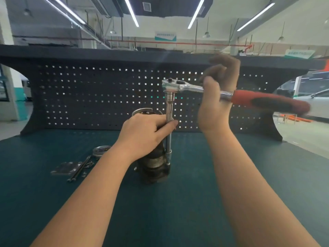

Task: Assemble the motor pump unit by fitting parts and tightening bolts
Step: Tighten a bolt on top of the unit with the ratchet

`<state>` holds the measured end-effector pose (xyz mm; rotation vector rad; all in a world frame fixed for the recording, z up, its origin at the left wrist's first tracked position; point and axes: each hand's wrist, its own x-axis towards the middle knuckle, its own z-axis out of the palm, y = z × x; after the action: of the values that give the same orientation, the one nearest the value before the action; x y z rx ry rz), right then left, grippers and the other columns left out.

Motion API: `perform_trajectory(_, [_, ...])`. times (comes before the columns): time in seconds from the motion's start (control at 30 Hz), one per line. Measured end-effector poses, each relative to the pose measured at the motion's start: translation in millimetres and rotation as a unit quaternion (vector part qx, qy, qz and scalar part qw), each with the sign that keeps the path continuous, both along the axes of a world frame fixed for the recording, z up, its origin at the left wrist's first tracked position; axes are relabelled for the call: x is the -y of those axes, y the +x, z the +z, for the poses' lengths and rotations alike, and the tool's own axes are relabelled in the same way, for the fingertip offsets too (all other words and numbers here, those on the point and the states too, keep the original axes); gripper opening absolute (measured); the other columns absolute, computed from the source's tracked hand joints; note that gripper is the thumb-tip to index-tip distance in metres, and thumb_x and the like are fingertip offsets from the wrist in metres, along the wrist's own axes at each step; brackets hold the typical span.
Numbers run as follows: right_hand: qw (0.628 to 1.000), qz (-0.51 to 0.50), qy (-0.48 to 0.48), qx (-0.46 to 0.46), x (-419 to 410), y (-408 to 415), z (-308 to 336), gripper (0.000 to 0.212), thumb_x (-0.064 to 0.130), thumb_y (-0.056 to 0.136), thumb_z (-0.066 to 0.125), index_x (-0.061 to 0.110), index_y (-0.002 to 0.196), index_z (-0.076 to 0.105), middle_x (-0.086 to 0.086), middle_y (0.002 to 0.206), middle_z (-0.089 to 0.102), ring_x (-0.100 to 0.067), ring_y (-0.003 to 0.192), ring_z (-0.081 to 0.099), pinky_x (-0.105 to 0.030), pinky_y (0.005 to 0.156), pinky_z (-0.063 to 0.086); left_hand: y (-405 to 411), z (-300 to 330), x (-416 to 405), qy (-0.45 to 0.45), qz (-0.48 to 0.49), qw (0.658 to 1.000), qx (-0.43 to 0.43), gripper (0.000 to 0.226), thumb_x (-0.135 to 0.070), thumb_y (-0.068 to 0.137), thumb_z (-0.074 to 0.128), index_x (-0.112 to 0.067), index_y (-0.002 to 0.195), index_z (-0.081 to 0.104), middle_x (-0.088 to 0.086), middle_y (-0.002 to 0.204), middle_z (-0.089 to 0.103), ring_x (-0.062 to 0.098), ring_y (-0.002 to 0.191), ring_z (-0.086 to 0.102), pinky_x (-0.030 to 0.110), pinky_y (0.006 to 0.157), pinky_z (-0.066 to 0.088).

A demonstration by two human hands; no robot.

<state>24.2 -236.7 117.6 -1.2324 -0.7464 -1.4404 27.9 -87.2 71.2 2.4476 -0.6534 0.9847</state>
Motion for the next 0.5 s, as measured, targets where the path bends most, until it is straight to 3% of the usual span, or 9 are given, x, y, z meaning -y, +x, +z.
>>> perform_trajectory(0.07, [0.993, 0.07, 0.084, -0.042, 4.7, -0.5, -2.1, 0.034, 0.0, 0.077, 0.038, 0.002, 0.111, 0.042, -0.005, 0.081, 0.044, -0.005, 0.073, 0.044, -0.014, 0.072, 0.039, 3.2, -1.4, 2.1, -0.001, -0.001, 1.0, 0.026, 0.039, -0.072, 0.085, 0.026, -0.051, 0.083, 0.06, -0.017, 0.066, 0.063, 0.004, 0.066, 0.051, 0.019, 0.055, 0.028])
perform_trajectory(0.13, [0.993, 0.043, 0.106, 0.011, -4.5, -4.8, -2.6, 0.041, -0.006, 0.071, 0.031, -0.007, 0.112, 0.041, -0.002, 0.081, 0.044, -0.008, 0.074, 0.044, -0.02, 0.072, 0.039, 3.2, -0.7, 7.7, 0.028, 0.017, 0.998, 0.052, 0.048, -0.076, 0.082, 0.021, -0.045, 0.088, 0.058, -0.017, 0.066, 0.062, 0.008, 0.069, 0.054, 0.019, 0.053, 0.023])
perform_trajectory(0.2, [0.996, -0.027, 0.036, 0.075, -18.6, -12.5, -1.9, 0.045, 0.0, 0.067, 0.029, 0.0, 0.108, 0.047, 0.005, 0.081, 0.045, -0.006, 0.076, 0.047, -0.025, 0.071, 0.041, 2.6, -0.9, 11.6, 0.032, 0.028, 0.997, 0.067, 0.048, -0.081, 0.077, 0.022, -0.049, 0.095, 0.054, -0.014, 0.067, 0.064, 0.012, 0.066, 0.053, 0.02, 0.05, 0.022])
perform_trajectory(0.27, [0.992, -0.072, -0.059, 0.082, -34.9, -22.7, -4.8, 0.045, 0.006, 0.063, 0.035, 0.016, 0.103, 0.054, 0.005, 0.08, 0.051, -0.016, 0.08, 0.051, -0.038, 0.073, 0.044, 7.3, -1.3, 11.3, -0.013, 0.041, 0.999, 0.011, 0.029, -0.066, 0.083, 0.038, -0.043, 0.08, 0.056, -0.011, 0.065, 0.06, 0.009, 0.057, 0.046, 0.024, 0.048, 0.027])
perform_trajectory(0.37, [0.969, -0.166, -0.151, 0.102, -53.1, -26.5, -10.1, 0.039, 0.012, 0.062, 0.043, 0.008, 0.093, 0.066, -0.001, 0.08, 0.058, -0.023, 0.086, 0.046, -0.044, 0.076, 0.039, 17.5, -3.7, 6.7, -0.061, 0.113, 0.988, -0.085, 0.015, -0.039, 0.09, 0.053, -0.026, 0.083, 0.054, -0.004, 0.069, 0.056, 0.009, 0.056, 0.05, 0.024, 0.053, 0.039])
perform_trajectory(0.43, [0.968, -0.184, -0.132, 0.105, -53.2, -23.7, -8.8, 0.04, 0.012, 0.061, 0.042, 0.01, 0.092, 0.066, 0.0, 0.08, 0.059, -0.021, 0.087, 0.046, -0.044, 0.079, 0.037, 15.6, -5.2, 8.5, -0.012, 0.121, 0.992, -0.034, 0.014, -0.033, 0.088, 0.05, -0.021, 0.08, 0.054, -0.005, 0.06, 0.047, 0.019, 0.057, 0.046, 0.028, 0.056, 0.039])
perform_trajectory(0.5, [0.982, -0.152, -0.069, 0.09, -37.1, -16.6, -9.4, 0.04, 0.013, 0.061, 0.038, 0.02, 0.091, 0.062, 0.003, 0.079, 0.058, -0.02, 0.088, 0.048, -0.048, 0.078, 0.041, 4.7, -3.9, 10.0, 0.023, 0.044, 0.998, 0.045, 0.03, -0.044, 0.084, 0.04, -0.029, 0.06, 0.047, -0.016, 0.053, 0.037, 0.012, 0.049, 0.035, 0.025, 0.049, 0.028])
